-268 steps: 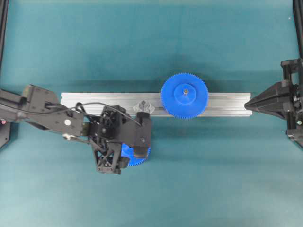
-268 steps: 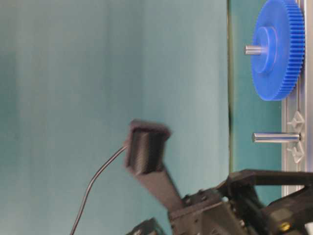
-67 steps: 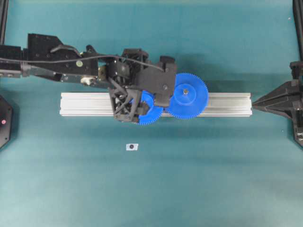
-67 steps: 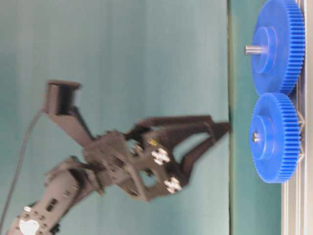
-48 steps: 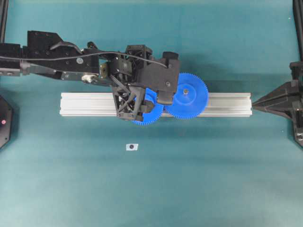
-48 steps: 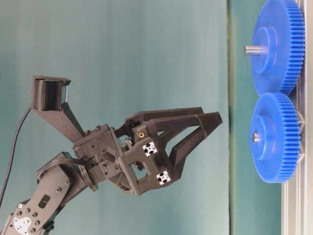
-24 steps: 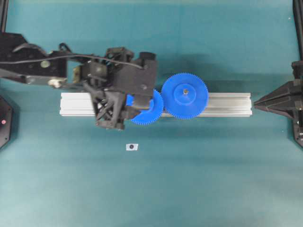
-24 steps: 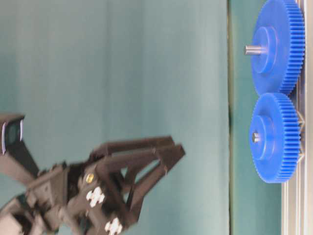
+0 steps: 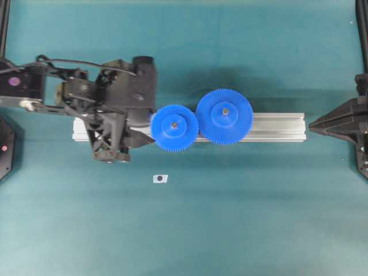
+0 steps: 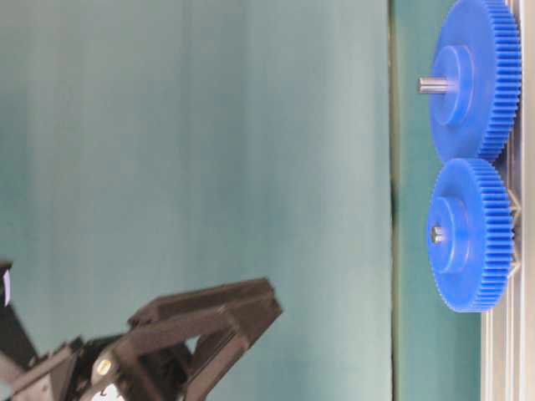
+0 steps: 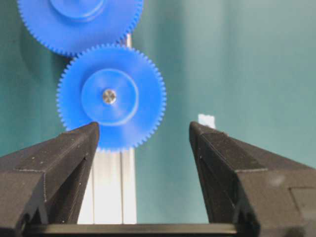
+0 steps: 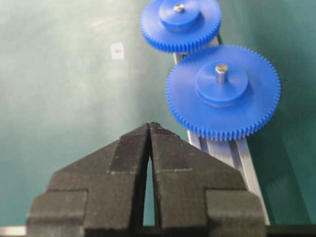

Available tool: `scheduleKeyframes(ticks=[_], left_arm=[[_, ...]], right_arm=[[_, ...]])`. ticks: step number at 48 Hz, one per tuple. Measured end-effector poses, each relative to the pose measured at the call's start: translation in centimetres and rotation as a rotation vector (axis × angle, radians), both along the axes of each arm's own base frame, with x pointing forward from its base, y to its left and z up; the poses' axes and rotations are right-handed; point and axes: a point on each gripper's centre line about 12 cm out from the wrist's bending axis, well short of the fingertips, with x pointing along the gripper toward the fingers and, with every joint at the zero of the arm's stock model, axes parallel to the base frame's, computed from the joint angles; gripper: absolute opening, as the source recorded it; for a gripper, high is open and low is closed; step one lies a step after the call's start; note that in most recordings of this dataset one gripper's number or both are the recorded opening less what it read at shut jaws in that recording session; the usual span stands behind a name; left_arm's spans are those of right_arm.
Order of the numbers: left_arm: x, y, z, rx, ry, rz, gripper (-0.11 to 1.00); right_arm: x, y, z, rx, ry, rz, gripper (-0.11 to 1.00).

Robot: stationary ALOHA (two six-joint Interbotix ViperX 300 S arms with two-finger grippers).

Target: Find the location of the shaft and insert the small gear.

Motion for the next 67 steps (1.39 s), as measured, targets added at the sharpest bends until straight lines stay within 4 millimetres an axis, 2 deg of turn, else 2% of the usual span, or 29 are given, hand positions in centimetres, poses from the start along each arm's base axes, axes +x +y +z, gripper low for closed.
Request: scheduleKeyframes(ticks=[11, 18, 24, 34, 51, 67], left_arm=[[-1.6, -0.1, 0.2, -0.041, -0.057, 0.030, 0.71], [-2.2, -0.1, -0.5, -0.067, -0.104, 0.046, 0.71], [-2.3, -0.1, -1.2, -0.074, -0.151, 0.047, 0.71], [-1.4, 0.3, -1.3, -0.073, -0.241, 0.054, 0.71], [-0.9, 0.3, -1.8, -0.070, -0.251, 0.051, 0.71], [-2.7, -0.3, -1.4, -0.076, -0.269, 0.038, 0.71]], right_arm=[[0.0, 0.0, 0.0, 0.000, 0.000, 0.000, 0.08], [0.0, 0.0, -0.1, 0.000, 0.005, 0.000, 0.08], [0.0, 0.0, -0.1, 0.000, 0.000, 0.000, 0.08], [0.0, 0.0, -0.1, 0.000, -0.005, 0.000, 0.08], [0.0, 0.0, -0.1, 0.001, -0.006, -0.001, 0.08], [0.0, 0.0, -0.1, 0.001, -0.008, -0.001, 0.08]])
